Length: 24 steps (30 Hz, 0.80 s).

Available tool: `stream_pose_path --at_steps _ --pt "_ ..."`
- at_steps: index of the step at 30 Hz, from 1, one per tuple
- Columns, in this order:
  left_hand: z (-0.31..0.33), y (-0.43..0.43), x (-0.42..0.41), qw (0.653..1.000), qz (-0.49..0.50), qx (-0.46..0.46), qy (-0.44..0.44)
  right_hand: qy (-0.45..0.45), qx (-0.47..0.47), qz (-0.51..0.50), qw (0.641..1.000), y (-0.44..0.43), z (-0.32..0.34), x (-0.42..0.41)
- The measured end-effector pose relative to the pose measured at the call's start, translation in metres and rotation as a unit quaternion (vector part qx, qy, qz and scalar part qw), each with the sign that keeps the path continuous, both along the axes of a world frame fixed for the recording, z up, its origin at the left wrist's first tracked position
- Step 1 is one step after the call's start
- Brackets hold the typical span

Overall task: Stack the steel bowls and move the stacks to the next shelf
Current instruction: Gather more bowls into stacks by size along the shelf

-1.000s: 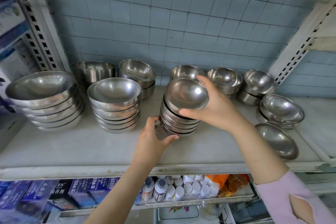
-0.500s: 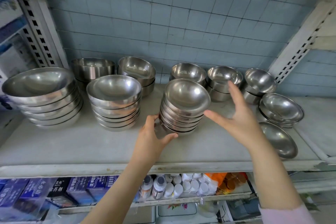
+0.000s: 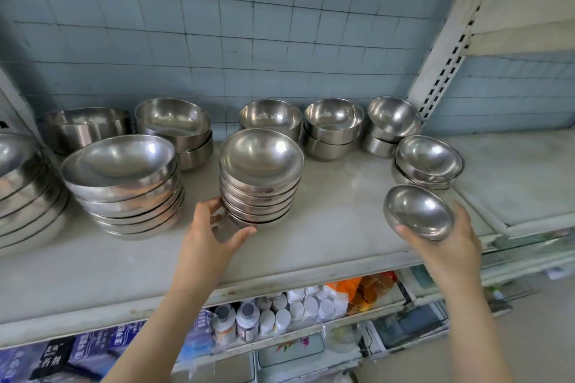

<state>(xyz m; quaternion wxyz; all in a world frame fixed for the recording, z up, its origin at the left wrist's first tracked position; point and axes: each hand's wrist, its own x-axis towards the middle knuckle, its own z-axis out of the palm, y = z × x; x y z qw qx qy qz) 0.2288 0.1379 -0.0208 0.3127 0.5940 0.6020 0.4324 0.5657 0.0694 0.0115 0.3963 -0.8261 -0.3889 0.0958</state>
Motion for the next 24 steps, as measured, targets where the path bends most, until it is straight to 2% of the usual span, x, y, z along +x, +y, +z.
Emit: stream_pose_path --at_steps 5,10,18,21,24 --pt "0.0 -0.001 0.001 0.999 0.026 -0.019 0.003 0.066 -0.004 0.089 0.994 -0.002 0.001 -0.013" --pt "0.003 -0.007 0.001 0.998 0.024 0.0 0.065 0.09 -0.012 0.199 0.976 0.027 -0.001 -0.029" --pt "0.012 -0.031 0.035 0.99 -0.112 0.038 0.076 0.084 0.002 0.292 0.953 0.069 0.0 -0.025" --pt "0.011 -0.029 0.075 0.983 -0.177 -0.003 0.058 0.047 0.035 0.269 0.961 0.068 0.007 -0.009" --pt "0.008 -0.013 0.12 0.978 -0.201 -0.021 0.058 -0.04 0.119 0.18 0.976 0.07 0.02 0.022"
